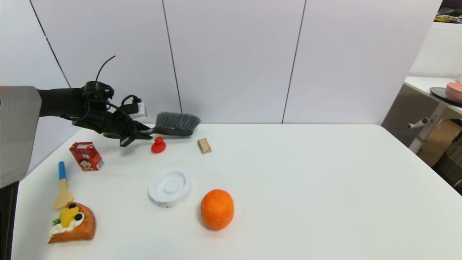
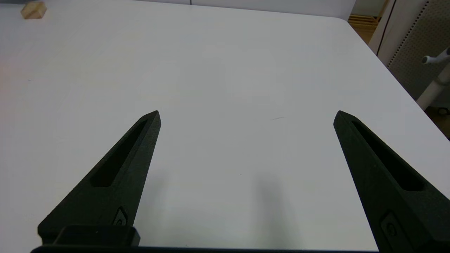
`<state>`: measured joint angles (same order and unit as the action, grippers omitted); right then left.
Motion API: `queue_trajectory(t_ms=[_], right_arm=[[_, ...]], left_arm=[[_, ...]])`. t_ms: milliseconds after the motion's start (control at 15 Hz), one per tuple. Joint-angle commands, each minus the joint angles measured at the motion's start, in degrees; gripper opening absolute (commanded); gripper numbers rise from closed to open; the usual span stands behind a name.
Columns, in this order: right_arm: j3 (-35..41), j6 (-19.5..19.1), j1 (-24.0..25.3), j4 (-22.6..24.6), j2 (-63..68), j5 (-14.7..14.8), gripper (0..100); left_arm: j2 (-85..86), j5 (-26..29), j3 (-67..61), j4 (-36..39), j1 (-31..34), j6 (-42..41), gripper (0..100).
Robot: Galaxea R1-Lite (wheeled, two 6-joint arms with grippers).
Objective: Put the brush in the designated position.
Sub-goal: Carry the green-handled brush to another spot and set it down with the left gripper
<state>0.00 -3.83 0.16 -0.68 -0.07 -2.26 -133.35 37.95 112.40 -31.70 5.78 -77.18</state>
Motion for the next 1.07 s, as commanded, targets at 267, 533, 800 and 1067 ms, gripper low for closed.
queue_trajectory(t_ms=[267, 533, 800, 1067], right_arm=[[0.1, 0.0, 0.0, 0.0, 0.1, 0.0, 100], [0.1, 0.0, 0.0, 0.0, 0.1, 0.0, 100], [0.1, 0.0, 0.0, 0.0, 0.1, 0.0, 100], [0.1, 0.0, 0.0, 0.0, 0.1, 0.0, 100]], left_arm=[[-1.5, 2.3, 0.6, 1.1, 0.8, -0.4, 0], [-2.4, 4.2, 0.6, 2.1, 1.2, -0.4, 0], [-3.2, 5.6, 0.6, 2.4, 1.6, -0.4, 0], [-4.4, 6.3, 0.6, 2.8, 2.1, -0.4, 0]])
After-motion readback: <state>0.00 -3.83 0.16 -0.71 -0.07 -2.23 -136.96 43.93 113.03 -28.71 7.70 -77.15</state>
